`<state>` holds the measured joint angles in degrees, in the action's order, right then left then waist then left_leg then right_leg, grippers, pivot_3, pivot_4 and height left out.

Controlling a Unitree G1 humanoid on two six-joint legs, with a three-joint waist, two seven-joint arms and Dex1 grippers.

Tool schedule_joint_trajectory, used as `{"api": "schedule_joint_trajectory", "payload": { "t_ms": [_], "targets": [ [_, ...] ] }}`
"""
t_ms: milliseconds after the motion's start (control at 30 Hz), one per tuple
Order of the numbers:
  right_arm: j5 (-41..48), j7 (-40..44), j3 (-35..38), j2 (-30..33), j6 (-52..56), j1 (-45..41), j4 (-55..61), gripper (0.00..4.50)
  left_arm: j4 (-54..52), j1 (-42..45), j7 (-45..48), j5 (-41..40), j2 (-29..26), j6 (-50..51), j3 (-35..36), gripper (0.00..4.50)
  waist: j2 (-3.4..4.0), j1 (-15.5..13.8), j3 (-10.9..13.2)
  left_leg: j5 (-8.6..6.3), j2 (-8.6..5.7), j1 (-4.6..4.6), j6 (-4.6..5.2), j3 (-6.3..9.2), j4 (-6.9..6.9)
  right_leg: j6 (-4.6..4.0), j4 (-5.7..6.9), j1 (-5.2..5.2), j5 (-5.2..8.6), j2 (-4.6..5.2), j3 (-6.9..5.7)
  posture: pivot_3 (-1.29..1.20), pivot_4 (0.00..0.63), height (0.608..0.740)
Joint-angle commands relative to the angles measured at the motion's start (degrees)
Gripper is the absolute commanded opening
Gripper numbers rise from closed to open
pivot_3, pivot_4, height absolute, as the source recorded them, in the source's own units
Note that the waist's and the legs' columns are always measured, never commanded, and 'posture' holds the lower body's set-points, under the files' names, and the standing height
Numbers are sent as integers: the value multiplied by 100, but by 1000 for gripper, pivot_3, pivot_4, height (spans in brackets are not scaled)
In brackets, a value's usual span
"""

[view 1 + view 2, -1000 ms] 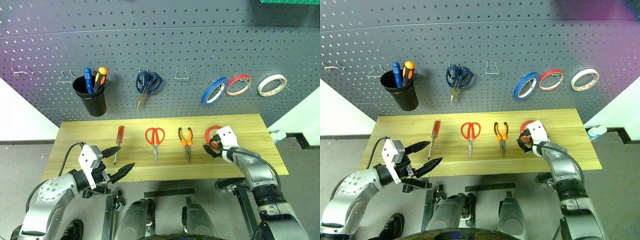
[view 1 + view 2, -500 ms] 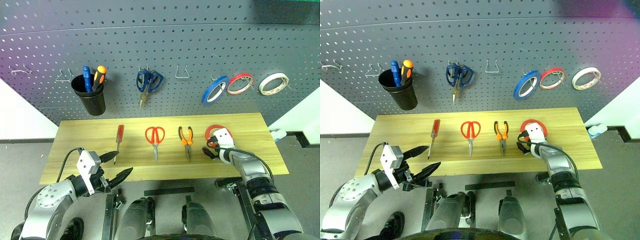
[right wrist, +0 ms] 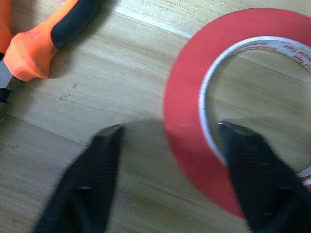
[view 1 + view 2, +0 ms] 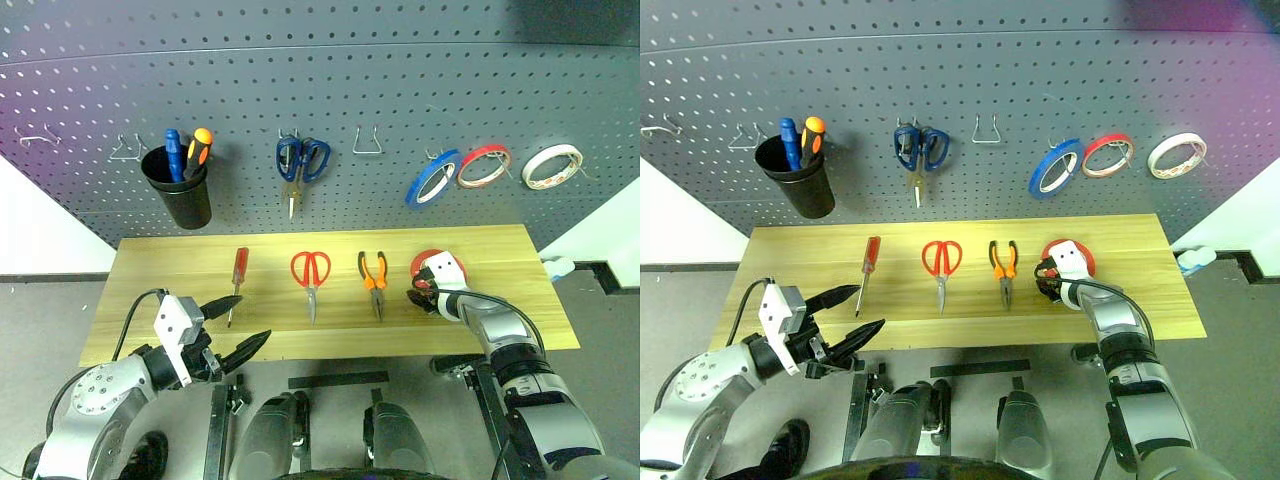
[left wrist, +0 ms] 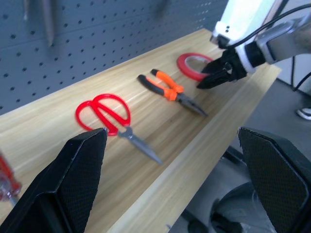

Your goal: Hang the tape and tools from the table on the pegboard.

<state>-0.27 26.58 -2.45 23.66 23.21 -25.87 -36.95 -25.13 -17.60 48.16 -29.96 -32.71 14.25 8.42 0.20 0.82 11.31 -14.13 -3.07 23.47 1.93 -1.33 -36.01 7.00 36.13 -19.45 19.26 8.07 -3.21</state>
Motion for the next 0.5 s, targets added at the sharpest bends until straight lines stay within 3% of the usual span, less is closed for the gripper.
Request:
{"api": "schedule_joint_trajectory", "payload": {
  "t_ms": [33, 133, 167, 500],
  "targets": [
    [-69, 28, -38, 43, -14, 33, 36, 1872, -278, -8, 99, -145, -121, -4, 129, 4500, 0, -1, 0, 1, 0, 0, -2, 0, 0, 0, 0, 0, 0, 0, 0, 22, 187, 740],
    [-75, 35, -28, 42, -26, 2, -13, 848, -321, -17, 119, -172, -159, -5, 143, 4500, -1, -3, 0, 4, 0, 0, -8, 0, -1, 2, 0, 0, -1, -1, 0, 24, 182, 740],
    [-81, 48, -26, 40, -41, -12, -35, 692, -358, -48, 168, -200, -193, 3, 147, 4500, -2, -3, -1, 4, 0, 0, -9, 0, -1, 3, 0, 0, -1, -2, 0, 25, 180, 740],
    [79, -53, 223, -18, -191, -62, -97, 683, -525, -119, 402, -620, -441, 277, 359, 4500, -1, -3, -1, 2, 0, 0, -24, 0, -2, 7, 0, 0, -4, -5, -1, 19, 156, 740]
  ]
}}
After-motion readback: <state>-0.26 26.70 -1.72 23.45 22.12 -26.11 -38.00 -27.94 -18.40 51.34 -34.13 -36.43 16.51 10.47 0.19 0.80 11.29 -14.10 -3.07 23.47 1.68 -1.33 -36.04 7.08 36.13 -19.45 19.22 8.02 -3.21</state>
